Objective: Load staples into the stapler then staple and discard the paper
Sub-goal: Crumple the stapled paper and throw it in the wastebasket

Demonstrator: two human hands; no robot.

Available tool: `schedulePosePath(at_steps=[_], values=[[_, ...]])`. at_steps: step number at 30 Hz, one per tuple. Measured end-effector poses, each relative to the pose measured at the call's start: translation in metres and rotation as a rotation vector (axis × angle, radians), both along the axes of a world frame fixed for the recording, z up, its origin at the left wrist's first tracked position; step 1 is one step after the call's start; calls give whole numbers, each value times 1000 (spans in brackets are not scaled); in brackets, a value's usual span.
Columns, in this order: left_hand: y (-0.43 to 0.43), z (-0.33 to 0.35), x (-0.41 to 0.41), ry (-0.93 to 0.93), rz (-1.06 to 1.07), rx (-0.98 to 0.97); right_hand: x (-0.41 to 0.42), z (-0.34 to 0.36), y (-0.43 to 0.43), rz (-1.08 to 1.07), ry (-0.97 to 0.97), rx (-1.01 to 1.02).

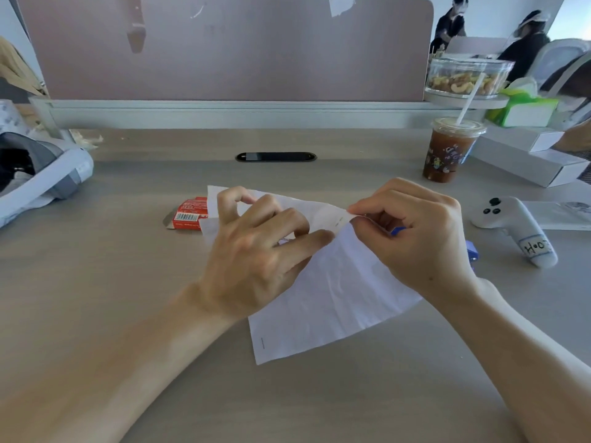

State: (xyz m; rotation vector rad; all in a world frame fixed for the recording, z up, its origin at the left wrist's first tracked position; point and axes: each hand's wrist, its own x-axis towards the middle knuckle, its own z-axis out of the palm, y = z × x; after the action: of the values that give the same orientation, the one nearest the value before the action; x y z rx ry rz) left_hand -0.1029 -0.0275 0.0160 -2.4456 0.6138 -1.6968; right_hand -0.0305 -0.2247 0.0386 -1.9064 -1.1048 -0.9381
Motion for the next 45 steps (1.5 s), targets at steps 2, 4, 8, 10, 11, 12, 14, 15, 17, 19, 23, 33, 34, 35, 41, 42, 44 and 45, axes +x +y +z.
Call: schedulePosePath(at_steps=[2,4,8,10,11,12,14,15,17,19,23,33,34,35,41,42,44,45], values=[[0,0,0,-1,5,-9,0,-1,0,13,5,-2],[-1,1,0,-16,17,-34,0,-1,0,24,16,-2],[11,13,-1,-63,55,-170,2,2,-4,2,117,-39],[20,18,-2,-90,79,-242,3,2,-5,-3,180,-80],[23,19,-2,-102,91,-266,4,2,-5,1,209,-95],[25,19,-1,-106,98,-278,4,2,-4,2,242,-110],[24,16,1,-100,93,-270,2,2,-2,0,297,-160],[21,14,2,-98,83,-254,0,3,1,-7,304,-205],[17,12,3,-90,51,-224,-3,2,7,-25,270,-287],[15,12,3,-80,31,-237,-1,-1,11,-27,256,-294],[25,10,2,153,73,-583,17,-4,2,-73,601,-101],[32,3,9,1069,-456,-1578,31,-4,-12,193,1087,369],[33,2,8,1115,-482,-1590,31,-3,-13,225,1095,366],[33,3,7,1139,-491,-1588,31,-3,-12,262,1105,365],[34,7,2,994,-548,-1619,35,-5,-12,259,1066,340],[35,6,1,996,-560,-1608,34,-4,-13,239,1038,324],[41,6,-1,1028,-644,-1612,35,-2,-16,209,996,291],[44,6,-1,1062,-739,-1649,36,-2,-17,180,953,276]])
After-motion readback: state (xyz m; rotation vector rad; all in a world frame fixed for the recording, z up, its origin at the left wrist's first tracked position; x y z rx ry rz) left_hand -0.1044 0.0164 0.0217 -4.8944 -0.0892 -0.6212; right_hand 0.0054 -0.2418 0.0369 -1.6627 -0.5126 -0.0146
